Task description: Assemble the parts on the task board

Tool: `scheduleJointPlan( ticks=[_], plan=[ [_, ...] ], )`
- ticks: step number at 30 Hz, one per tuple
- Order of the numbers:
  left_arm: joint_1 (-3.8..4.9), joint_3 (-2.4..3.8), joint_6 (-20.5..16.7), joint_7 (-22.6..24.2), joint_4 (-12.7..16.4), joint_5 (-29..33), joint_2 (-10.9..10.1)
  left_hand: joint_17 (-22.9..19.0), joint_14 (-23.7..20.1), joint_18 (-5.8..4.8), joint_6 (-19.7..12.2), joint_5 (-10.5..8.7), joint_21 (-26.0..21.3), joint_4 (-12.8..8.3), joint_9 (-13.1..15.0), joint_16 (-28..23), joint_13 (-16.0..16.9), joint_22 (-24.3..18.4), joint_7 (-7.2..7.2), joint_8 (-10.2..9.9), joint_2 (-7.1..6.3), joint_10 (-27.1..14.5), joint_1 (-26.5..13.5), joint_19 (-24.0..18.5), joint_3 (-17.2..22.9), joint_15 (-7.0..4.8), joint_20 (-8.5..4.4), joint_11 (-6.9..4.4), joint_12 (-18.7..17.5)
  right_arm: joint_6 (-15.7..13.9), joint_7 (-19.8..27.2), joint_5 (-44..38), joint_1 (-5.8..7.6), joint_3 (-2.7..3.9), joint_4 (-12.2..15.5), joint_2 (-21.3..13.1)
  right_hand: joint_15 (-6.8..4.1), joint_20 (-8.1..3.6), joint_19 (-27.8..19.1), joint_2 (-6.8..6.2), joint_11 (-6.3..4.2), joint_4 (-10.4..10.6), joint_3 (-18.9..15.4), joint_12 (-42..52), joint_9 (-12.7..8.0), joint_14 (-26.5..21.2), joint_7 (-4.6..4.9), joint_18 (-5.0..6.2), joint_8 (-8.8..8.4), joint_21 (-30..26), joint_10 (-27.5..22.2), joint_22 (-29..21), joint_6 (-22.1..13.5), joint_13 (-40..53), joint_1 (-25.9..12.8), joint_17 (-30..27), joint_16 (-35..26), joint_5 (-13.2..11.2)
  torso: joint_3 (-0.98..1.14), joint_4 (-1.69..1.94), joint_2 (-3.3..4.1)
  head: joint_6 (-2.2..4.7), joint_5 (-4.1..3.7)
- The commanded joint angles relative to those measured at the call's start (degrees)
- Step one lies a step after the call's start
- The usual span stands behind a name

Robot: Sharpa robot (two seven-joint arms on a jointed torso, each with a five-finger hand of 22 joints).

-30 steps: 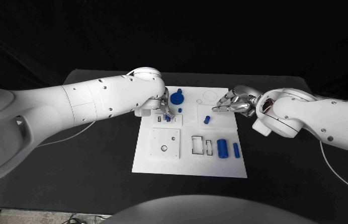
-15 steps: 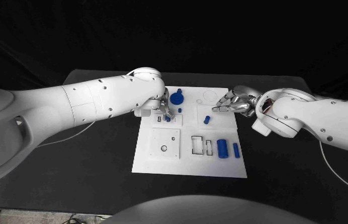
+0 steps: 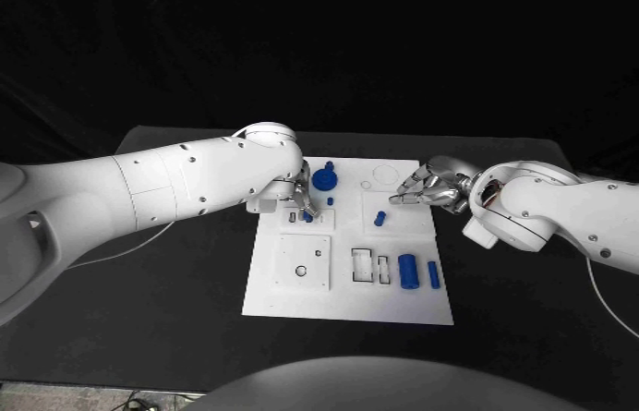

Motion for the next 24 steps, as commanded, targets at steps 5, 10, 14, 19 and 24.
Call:
scheduleJointPlan(
  ticks=[5,10,14,19,24],
  plan=[
    [-0.22,-0.13,1.58,-3.92,0.02,0.11,0.00,15.10,5.98,0.79,0.11,-0.23,-0.38,-0.01,0.07,0.15,15.04,12.90,-0.34,0.33,0.28,5.96,0.56,-0.09,0.34,-0.03,-0.20,-0.01,0.14,0.97,-0.15,-0.62,-0.04,-0.01,-0.02,0.10,0.32,0.34,6.00,0.53,0.30,0.06,-0.42,0.23,0.07,6.08,0.26,-0.39,0.21,0.26,6.11,15.05,-0.05,15.09,0.12,15.08,0.23,0.39,0.00,-0.03,-0.03,-0.06,0.09],
    [-0.22,-0.12,1.67,-3.91,0.00,0.11,0.05,15.10,5.98,0.79,0.11,-0.23,-0.38,-0.01,0.07,0.15,15.04,12.90,-0.34,0.33,0.28,5.96,0.56,-0.09,0.34,-0.03,-0.20,-0.01,0.14,0.99,-0.18,-0.66,-0.05,-0.01,-0.01,0.09,0.32,0.34,6.00,0.53,0.30,0.06,-0.42,0.23,0.07,6.08,0.26,-0.39,0.21,0.26,6.11,15.05,-0.05,15.09,0.12,15.08,0.23,0.39,0.02,-0.04,-0.02,-0.12,0.04],
    [-0.22,-0.12,1.83,-3.92,-0.02,0.11,0.05,15.10,5.98,0.79,0.11,-0.23,-0.38,-0.01,0.07,0.15,15.04,12.90,-0.34,0.33,0.28,5.96,0.56,-0.09,0.34,-0.03,-0.20,-0.01,0.14,1.00,-0.19,-0.67,-0.05,-0.01,-0.02,0.08,0.32,0.34,6.00,0.53,0.30,0.06,-0.42,0.23,0.07,6.08,0.26,-0.39,0.21,0.26,6.11,15.05,-0.05,15.09,0.12,15.08,0.23,0.39,0.01,-0.04,-0.02,-0.15,-0.01],
    [-0.22,-0.12,1.77,-3.90,-0.05,0.11,0.00,15.10,5.98,0.80,0.12,-0.33,-0.40,0.01,0.09,0.15,15.04,12.89,-0.33,0.33,0.27,5.96,0.58,-0.12,0.41,-0.03,-0.19,-0.01,0.14,1.02,-0.24,-0.67,-0.05,-0.01,-0.02,0.05,0.32,0.34,6.00,0.53,0.30,0.06,-0.42,0.23,0.07,6.08,0.26,-0.39,0.21,0.26,6.11,15.05,-0.05,15.09,0.12,15.08,0.23,0.39,0.02,0.00,-0.01,-0.16,-0.01],
    [-0.22,-0.12,1.16,-3.58,-0.07,0.11,0.03,15.10,5.98,0.81,0.05,-0.49,-0.44,0.06,0.09,0.15,15.04,12.87,-0.28,0.27,0.21,5.96,0.54,-0.16,0.49,-0.02,-0.18,0.02,0.14,1.05,-0.31,-0.67,-0.05,-0.01,-0.01,0.06,0.32,0.34,6.00,0.53,0.30,0.06,-0.42,0.23,0.07,6.08,0.26,-0.39,0.21,0.26,6.11,15.05,-0.05,15.09,0.12,15.08,0.23,0.39,0.02,-0.03,0.00,-0.09,-0.04]
  ],
)
